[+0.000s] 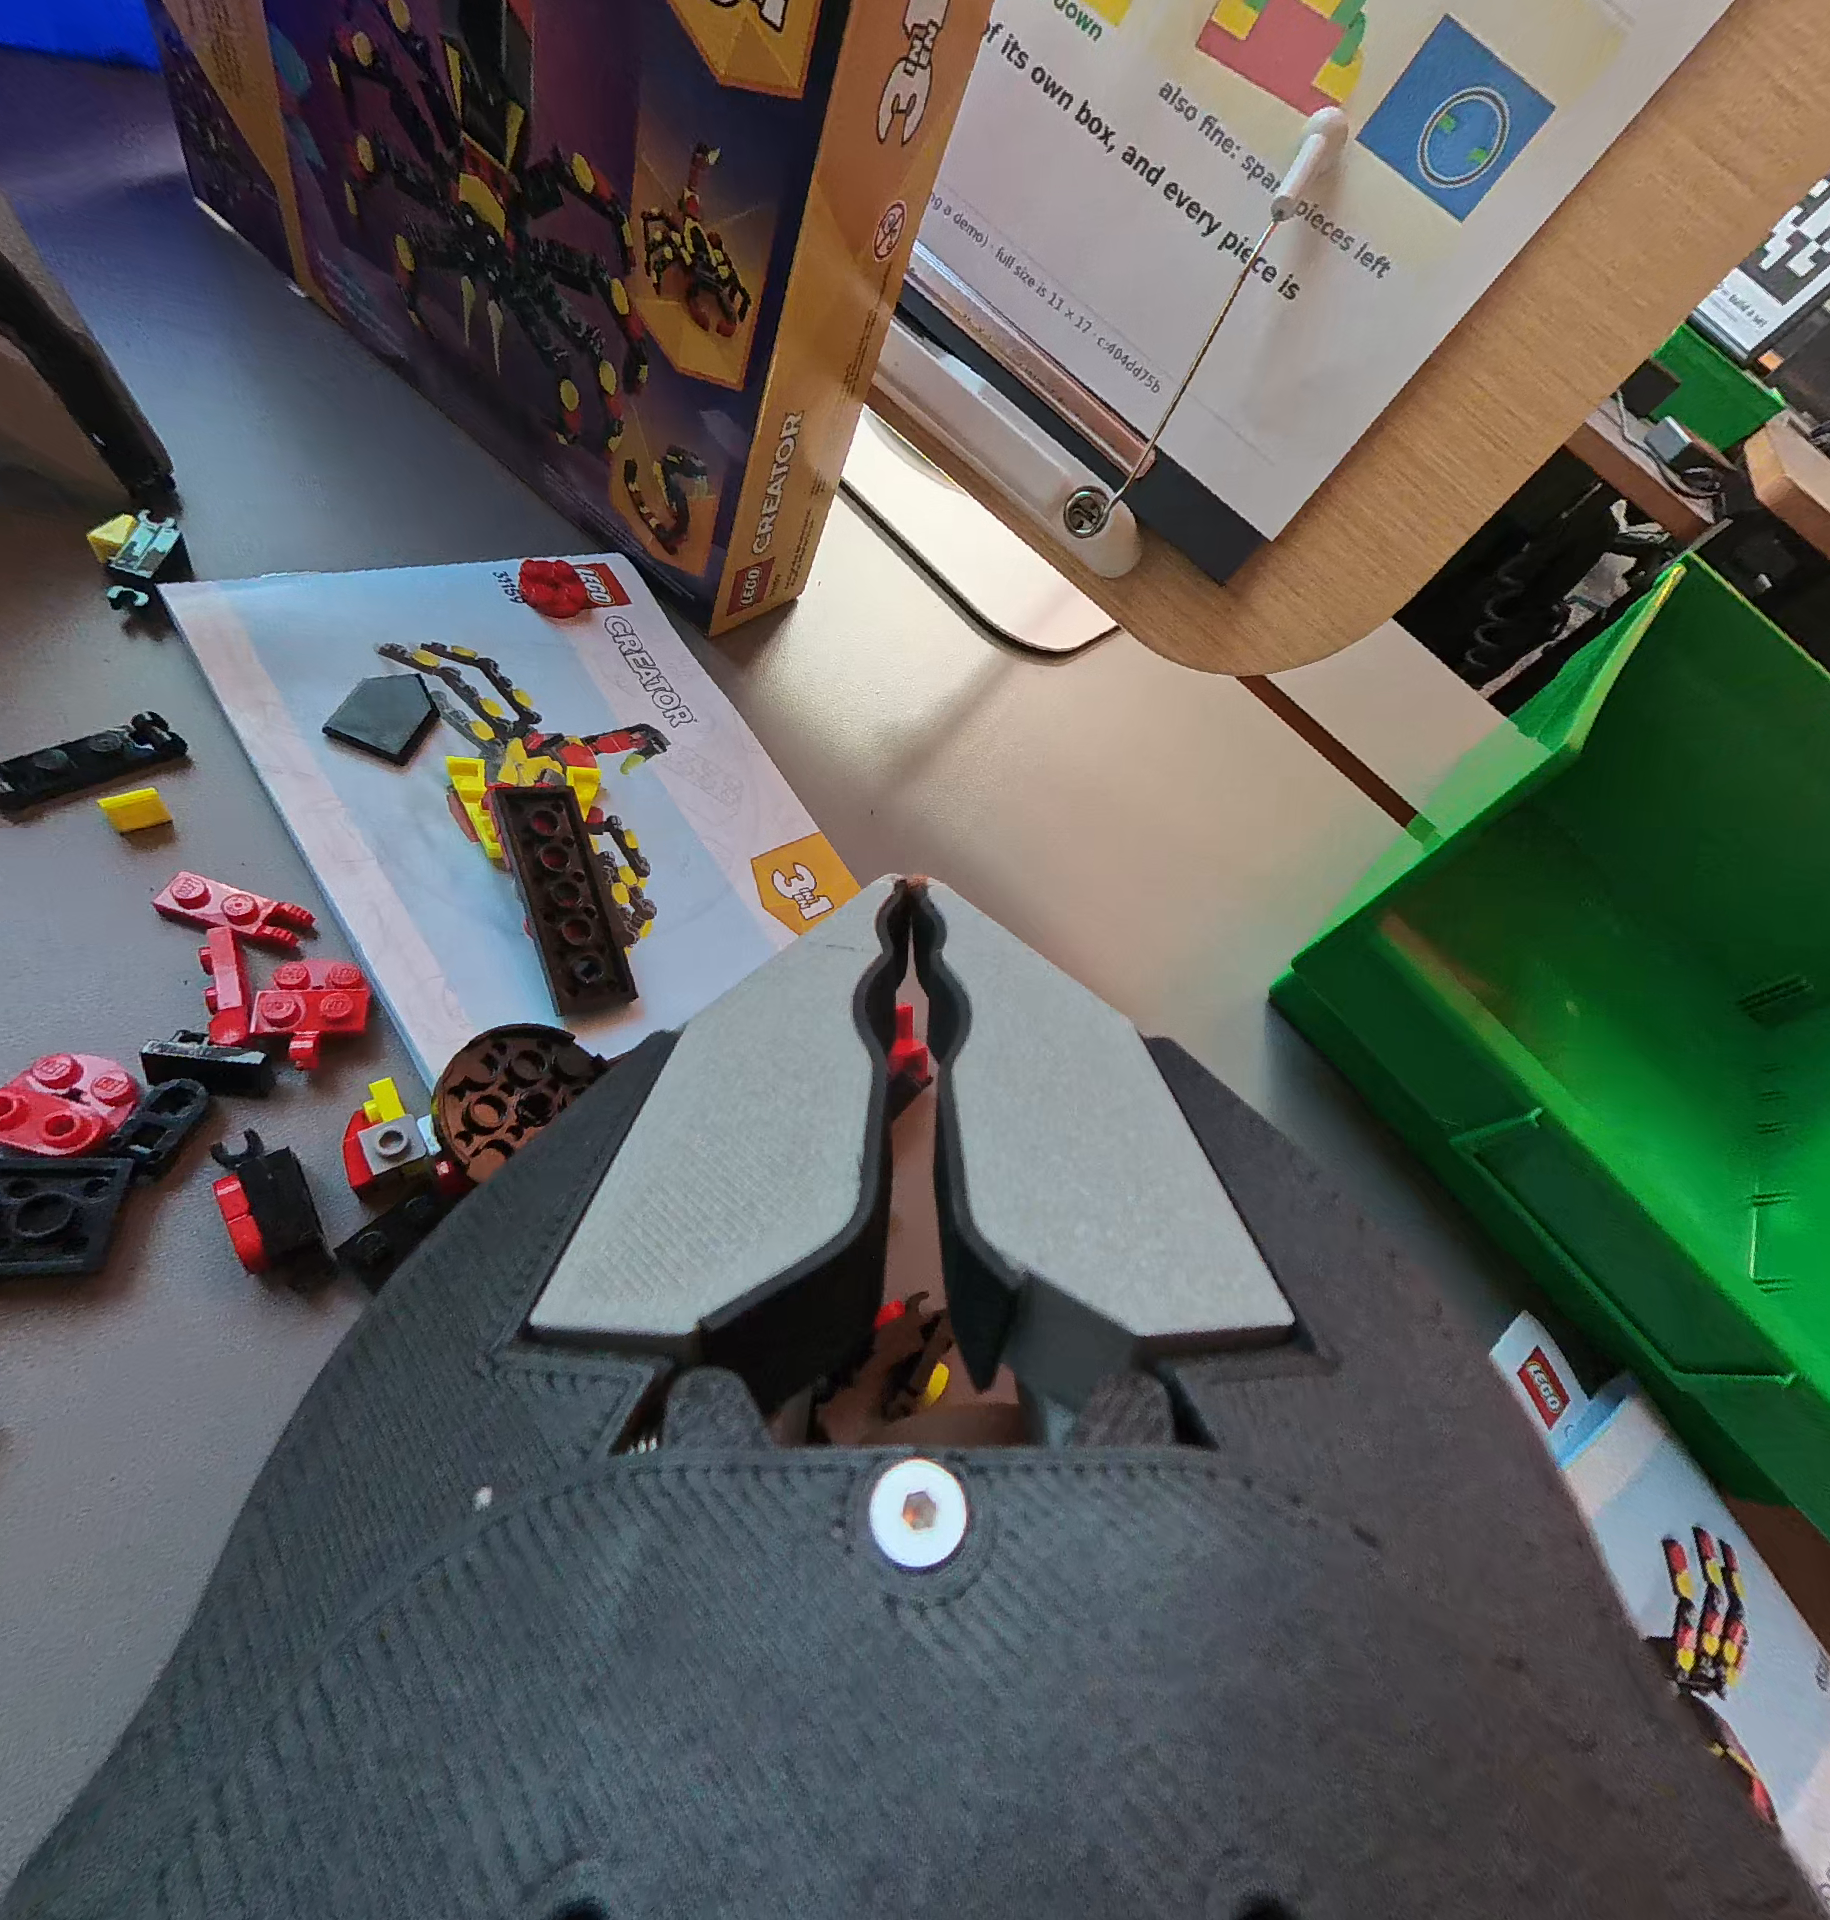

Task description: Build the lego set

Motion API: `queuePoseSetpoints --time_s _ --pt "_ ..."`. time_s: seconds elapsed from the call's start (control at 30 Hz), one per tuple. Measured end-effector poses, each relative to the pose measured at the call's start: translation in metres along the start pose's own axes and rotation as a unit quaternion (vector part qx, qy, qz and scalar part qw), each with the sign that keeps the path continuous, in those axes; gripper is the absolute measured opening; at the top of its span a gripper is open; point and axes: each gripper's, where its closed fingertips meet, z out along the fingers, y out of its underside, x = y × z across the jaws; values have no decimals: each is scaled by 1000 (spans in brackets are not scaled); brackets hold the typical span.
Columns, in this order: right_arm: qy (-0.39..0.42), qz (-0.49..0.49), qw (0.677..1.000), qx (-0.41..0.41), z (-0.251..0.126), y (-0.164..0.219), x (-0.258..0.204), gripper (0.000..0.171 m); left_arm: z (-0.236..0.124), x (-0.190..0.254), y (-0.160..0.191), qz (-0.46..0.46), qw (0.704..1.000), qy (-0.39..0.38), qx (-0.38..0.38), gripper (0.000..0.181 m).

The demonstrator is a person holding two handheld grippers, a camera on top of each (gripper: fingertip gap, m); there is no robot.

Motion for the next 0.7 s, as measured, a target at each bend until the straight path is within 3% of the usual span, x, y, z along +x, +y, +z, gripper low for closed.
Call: queuePoseSetpoints --time_s 0.03,0.7 --pt "0 0 1000 0 0 0 0 0 0 0 0 0 1000 0 0 6" --pt "0 -22 1000 5 0 -2 -5 0 0 1 0 6 1000 -1 -1 7"
